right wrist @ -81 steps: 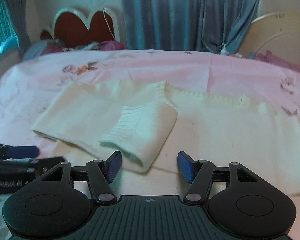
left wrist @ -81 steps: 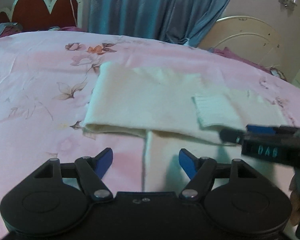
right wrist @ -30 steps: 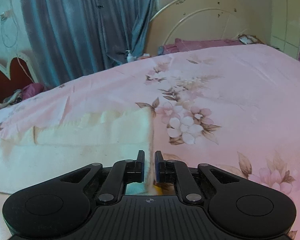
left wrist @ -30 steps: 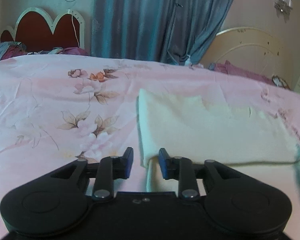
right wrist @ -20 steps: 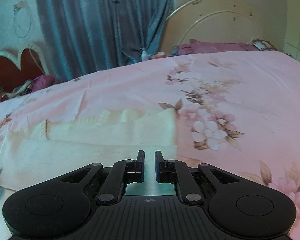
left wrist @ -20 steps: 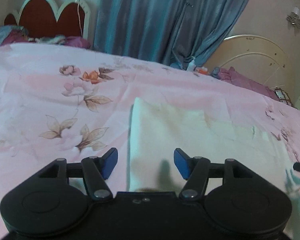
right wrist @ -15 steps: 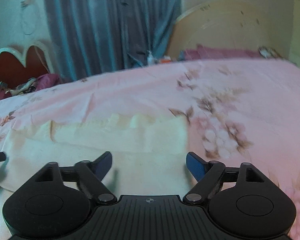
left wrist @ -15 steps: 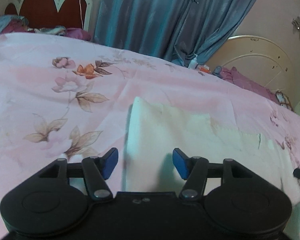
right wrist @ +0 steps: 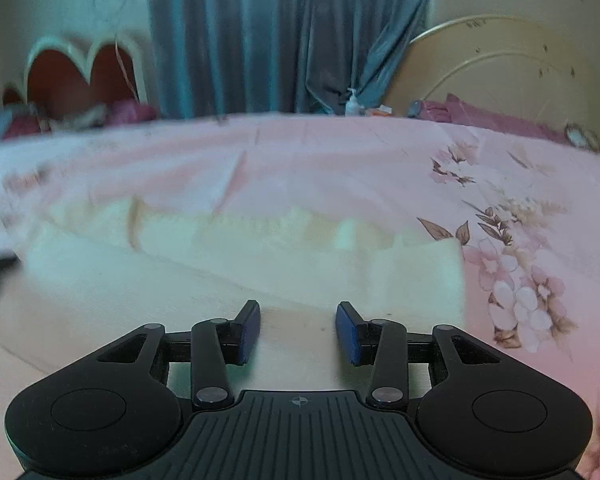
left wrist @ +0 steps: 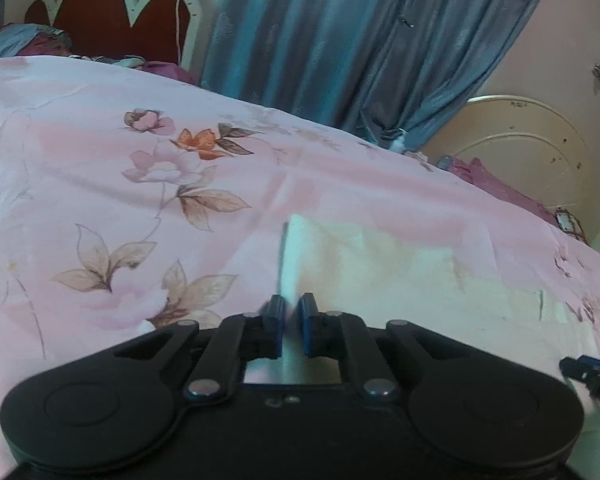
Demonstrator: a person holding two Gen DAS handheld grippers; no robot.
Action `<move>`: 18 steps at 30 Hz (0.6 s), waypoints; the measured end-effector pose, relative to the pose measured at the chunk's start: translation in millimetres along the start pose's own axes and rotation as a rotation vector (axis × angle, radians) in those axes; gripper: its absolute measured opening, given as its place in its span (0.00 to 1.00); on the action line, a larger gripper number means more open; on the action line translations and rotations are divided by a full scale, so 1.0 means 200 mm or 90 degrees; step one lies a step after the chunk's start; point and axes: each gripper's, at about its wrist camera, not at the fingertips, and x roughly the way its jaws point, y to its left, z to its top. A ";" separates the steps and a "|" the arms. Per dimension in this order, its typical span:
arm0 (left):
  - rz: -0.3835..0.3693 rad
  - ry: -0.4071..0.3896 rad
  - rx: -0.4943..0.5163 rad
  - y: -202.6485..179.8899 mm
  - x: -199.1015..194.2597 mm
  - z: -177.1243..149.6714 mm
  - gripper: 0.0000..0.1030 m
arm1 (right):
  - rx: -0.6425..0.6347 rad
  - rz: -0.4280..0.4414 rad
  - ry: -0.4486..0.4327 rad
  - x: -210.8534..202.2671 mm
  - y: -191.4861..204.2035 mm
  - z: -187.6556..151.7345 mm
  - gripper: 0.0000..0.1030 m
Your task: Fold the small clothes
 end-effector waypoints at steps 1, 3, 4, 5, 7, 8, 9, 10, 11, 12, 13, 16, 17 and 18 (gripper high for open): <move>0.003 0.002 -0.001 0.00 0.00 0.01 0.07 | 0.007 0.000 0.000 0.01 -0.02 0.01 0.40; 0.007 0.004 0.009 0.00 0.01 0.01 0.07 | 0.025 -0.003 0.004 0.00 -0.05 0.02 0.40; 0.011 0.004 0.023 -0.01 0.00 0.01 0.07 | 0.035 -0.004 0.002 -0.02 -0.05 0.03 0.40; 0.016 0.002 0.034 -0.02 -0.01 0.00 0.07 | 0.041 0.002 -0.006 -0.04 -0.06 0.02 0.40; 0.026 0.002 0.048 -0.04 -0.01 0.00 0.10 | 0.021 -0.004 0.007 -0.03 -0.05 -0.01 0.40; 0.032 0.002 0.051 -0.05 -0.02 0.00 0.11 | 0.016 -0.007 0.003 -0.04 -0.05 -0.02 0.40; 0.037 0.002 0.053 -0.06 -0.03 0.01 0.14 | 0.022 -0.011 0.003 -0.06 -0.05 -0.01 0.40; 0.041 0.002 0.054 -0.06 -0.04 0.01 0.15 | 0.035 -0.010 0.001 -0.08 -0.06 0.00 0.40; 0.043 0.001 0.056 -0.06 -0.05 0.02 0.15 | 0.052 -0.002 -0.006 -0.10 -0.07 0.00 0.40; 0.044 0.000 0.058 -0.07 -0.06 0.02 0.15 | 0.061 0.006 -0.012 -0.12 -0.08 0.01 0.40; 0.046 -0.001 0.061 -0.07 -0.07 0.02 0.16 | 0.061 0.008 -0.013 -0.13 -0.08 0.01 0.40; 0.049 -0.012 0.072 -0.09 -0.12 0.04 0.20 | 0.055 0.012 -0.008 -0.16 -0.07 0.01 0.41; 0.048 -0.018 0.076 -0.10 -0.14 0.04 0.21 | 0.056 0.015 -0.009 -0.17 -0.06 0.01 0.41; 0.047 -0.025 0.082 -0.12 -0.16 0.05 0.23 | 0.054 0.017 -0.008 -0.19 -0.06 0.01 0.42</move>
